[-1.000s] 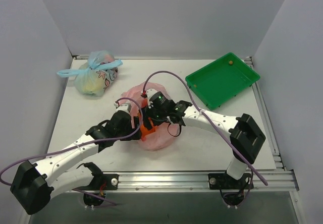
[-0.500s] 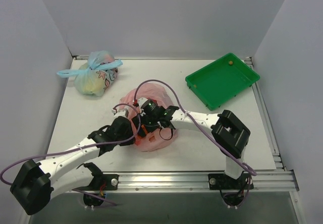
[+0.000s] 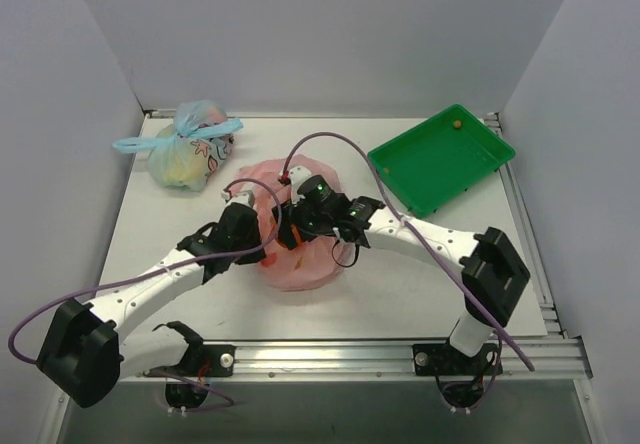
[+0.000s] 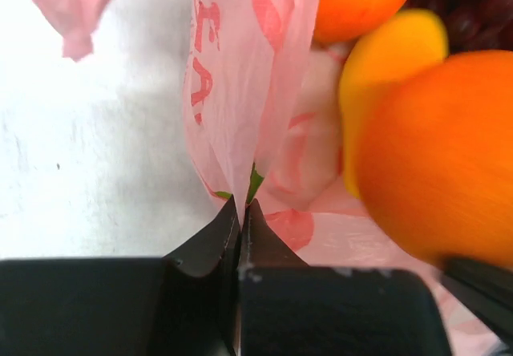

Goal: Untie the knot of the plastic bag and take out the fruit

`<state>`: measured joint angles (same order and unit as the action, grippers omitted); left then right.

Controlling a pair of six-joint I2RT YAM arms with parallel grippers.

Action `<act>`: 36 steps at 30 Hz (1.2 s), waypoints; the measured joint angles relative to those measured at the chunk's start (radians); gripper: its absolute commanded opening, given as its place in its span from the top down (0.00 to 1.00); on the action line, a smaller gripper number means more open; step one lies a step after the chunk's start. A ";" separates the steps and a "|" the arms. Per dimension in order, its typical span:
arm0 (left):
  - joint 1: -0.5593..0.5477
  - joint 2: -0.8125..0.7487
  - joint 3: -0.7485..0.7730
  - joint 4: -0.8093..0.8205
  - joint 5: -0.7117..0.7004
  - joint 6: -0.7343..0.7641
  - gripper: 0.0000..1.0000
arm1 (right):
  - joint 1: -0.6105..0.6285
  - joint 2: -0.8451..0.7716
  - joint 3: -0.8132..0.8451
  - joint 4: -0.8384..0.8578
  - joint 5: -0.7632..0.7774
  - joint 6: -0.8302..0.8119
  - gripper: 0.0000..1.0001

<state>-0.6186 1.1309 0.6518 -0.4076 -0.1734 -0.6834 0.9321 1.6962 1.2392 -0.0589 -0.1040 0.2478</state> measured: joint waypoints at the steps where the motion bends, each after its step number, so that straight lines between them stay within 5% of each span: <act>1: 0.026 0.017 0.030 -0.003 0.016 0.015 1.00 | -0.011 -0.031 0.000 0.000 0.008 -0.005 0.89; 9: 0.092 0.147 0.264 -0.023 0.055 0.140 1.00 | -0.143 -0.262 -0.005 0.015 0.074 -0.028 0.90; 16: 0.105 0.197 0.290 -0.028 0.080 0.219 1.00 | -0.432 -0.401 -0.081 0.038 0.146 -0.016 0.88; 25: 0.111 0.186 0.276 -0.023 0.127 0.265 1.00 | -0.828 -0.232 -0.108 0.068 0.179 0.093 0.81; 28: 0.116 0.185 0.276 -0.022 0.135 0.274 1.00 | -0.864 -0.126 -0.086 0.069 0.175 0.111 0.67; 29: 0.118 0.184 0.276 -0.022 0.137 0.276 1.00 | -0.870 -0.095 -0.078 0.069 0.175 0.117 0.52; 33: 0.130 0.176 0.276 -0.022 0.138 0.277 1.00 | -0.888 -0.017 -0.048 0.060 0.175 0.130 0.24; 36: 0.132 0.175 0.276 -0.022 0.145 0.278 1.00 | -0.893 0.004 -0.025 0.046 0.175 0.138 0.16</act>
<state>-0.4866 1.3056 0.9279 -0.4297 -0.0284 -0.4057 0.0395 1.7004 1.2144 -0.0132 0.0708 0.3862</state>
